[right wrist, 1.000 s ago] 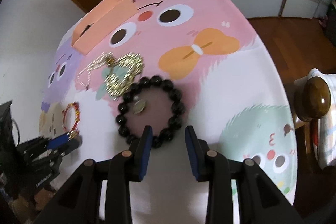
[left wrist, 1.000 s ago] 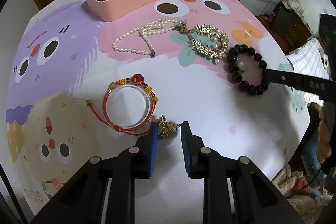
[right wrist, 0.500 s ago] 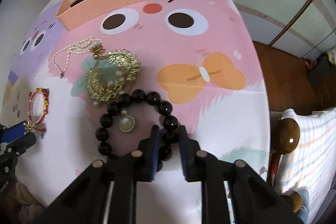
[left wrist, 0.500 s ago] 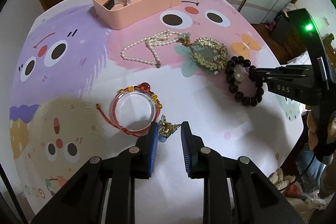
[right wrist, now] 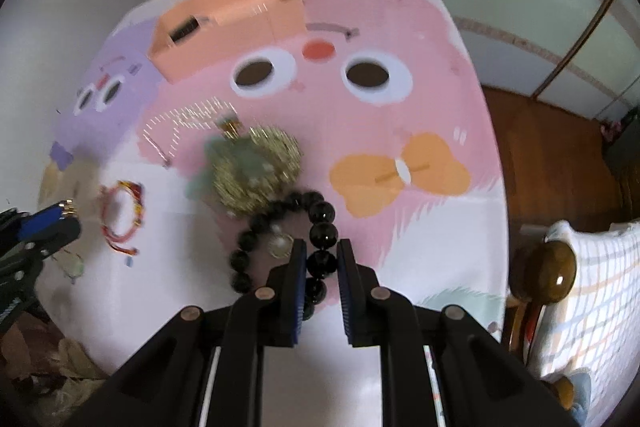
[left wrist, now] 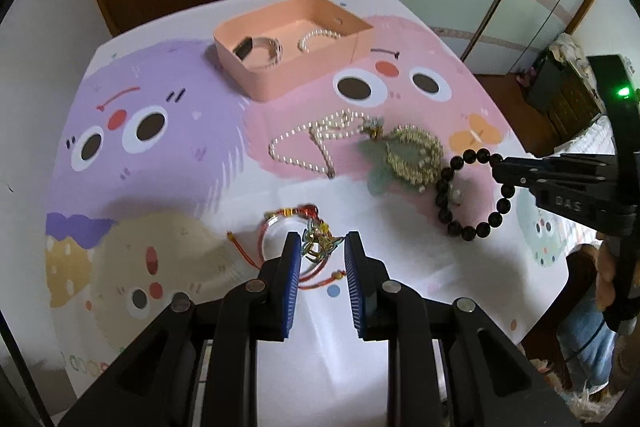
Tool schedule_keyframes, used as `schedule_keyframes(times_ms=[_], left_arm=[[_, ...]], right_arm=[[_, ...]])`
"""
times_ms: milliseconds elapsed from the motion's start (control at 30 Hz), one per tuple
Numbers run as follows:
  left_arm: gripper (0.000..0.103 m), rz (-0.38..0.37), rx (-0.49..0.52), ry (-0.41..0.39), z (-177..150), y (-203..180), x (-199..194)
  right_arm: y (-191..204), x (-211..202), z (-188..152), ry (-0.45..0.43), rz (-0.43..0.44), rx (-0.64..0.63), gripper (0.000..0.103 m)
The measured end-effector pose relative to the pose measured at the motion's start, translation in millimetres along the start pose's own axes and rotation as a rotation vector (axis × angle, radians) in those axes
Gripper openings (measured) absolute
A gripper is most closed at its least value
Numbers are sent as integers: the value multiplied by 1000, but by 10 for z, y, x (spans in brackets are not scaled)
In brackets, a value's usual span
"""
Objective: Organize jewelry
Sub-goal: 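Close the left tool on the gold charm while the right tool lifts the black bracelet, then carry the gold charm with the left tool into the box while the right tool releases the black bracelet there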
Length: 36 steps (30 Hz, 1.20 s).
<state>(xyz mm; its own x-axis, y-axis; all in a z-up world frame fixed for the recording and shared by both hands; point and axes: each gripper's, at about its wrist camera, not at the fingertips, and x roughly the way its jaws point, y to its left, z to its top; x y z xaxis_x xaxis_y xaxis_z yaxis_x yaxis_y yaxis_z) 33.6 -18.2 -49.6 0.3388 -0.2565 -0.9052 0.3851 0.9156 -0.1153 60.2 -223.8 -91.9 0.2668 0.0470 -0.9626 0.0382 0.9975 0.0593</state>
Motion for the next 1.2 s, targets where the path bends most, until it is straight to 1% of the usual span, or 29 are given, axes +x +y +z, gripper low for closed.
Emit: schedule_keyframes(times_ms=[167, 300, 467, 533, 600, 767, 933, 1100, 1200], left_arm=[[20, 29, 33, -60, 144, -62, -181], [20, 61, 70, -125, 262, -128, -318], [20, 87, 105, -190, 352, -161, -276], [20, 100, 101, -163, 382, -130, -121], [20, 93, 79, -130, 434, -82, 19], [20, 93, 54, -150, 573, 10, 190], [20, 88, -23, -158, 909, 162, 255], [20, 103, -44, -168, 1298, 258, 180], [20, 113, -54, -167, 1528, 308, 173]], right_arm=[[187, -370, 143, -77, 20, -36, 15], [282, -568, 298, -129, 22, -61, 15], [395, -819, 447, -186, 45, -79, 15], [436, -893, 502, -208, 53, -88, 15], [491, -950, 550, -222, 62, -97, 15], [586, -986, 690, -240, 80, -109, 15], [628, -933, 937, -240, 100, -94, 15], [664, -915, 1274, -246, 146, -70, 15], [689, -902, 1491, -257, 159, -59, 15]])
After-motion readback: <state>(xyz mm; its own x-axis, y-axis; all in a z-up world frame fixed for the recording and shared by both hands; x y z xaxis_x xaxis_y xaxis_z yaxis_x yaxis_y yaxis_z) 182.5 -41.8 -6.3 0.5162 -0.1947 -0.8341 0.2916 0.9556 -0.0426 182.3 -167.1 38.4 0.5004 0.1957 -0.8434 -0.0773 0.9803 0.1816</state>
